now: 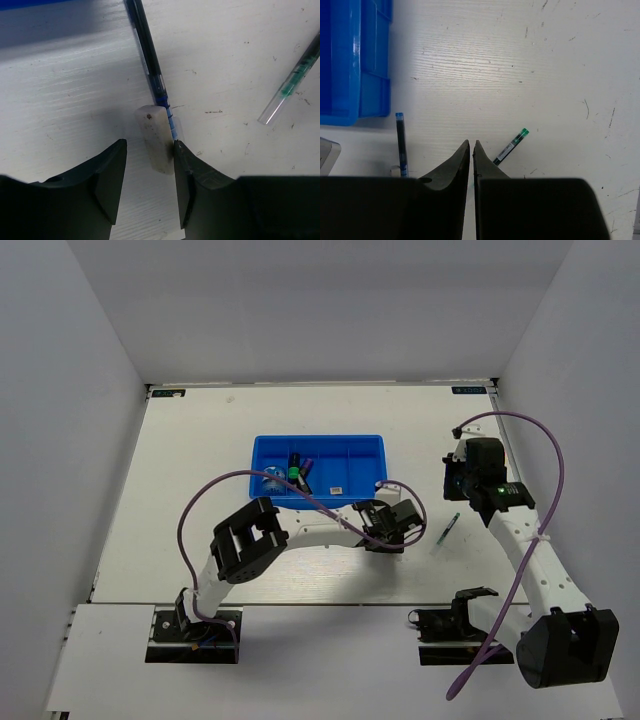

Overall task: Sort the stationery into containers
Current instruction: Grab a piece of stationery with the left arm

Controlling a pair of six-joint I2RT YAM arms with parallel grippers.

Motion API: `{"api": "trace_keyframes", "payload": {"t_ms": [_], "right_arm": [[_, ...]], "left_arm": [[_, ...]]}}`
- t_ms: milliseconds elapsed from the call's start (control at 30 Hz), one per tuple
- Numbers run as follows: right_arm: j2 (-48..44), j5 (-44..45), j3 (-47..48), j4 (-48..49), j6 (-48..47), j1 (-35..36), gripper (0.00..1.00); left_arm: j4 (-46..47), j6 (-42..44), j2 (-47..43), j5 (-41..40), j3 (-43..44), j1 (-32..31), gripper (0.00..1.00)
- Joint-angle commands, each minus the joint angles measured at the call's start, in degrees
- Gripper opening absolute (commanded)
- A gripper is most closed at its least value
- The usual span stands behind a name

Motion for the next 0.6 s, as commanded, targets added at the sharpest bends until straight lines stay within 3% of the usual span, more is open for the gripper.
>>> {"api": "trace_keyframes", "payload": {"t_ms": [0, 567], "right_arm": [[-1.52, -1.04, -0.68, 1.68, 0.31, -0.58, 0.09], [-2.05, -1.83, -0.94, 1.94, 0.57, -1.28, 0.09]], "left_arm": [[-2.6, -0.89, 0.69, -1.0, 1.25, -0.07, 0.52], [-2.6, -3.0, 4.12, 1.98, 2.22, 0.02, 0.48]]}}
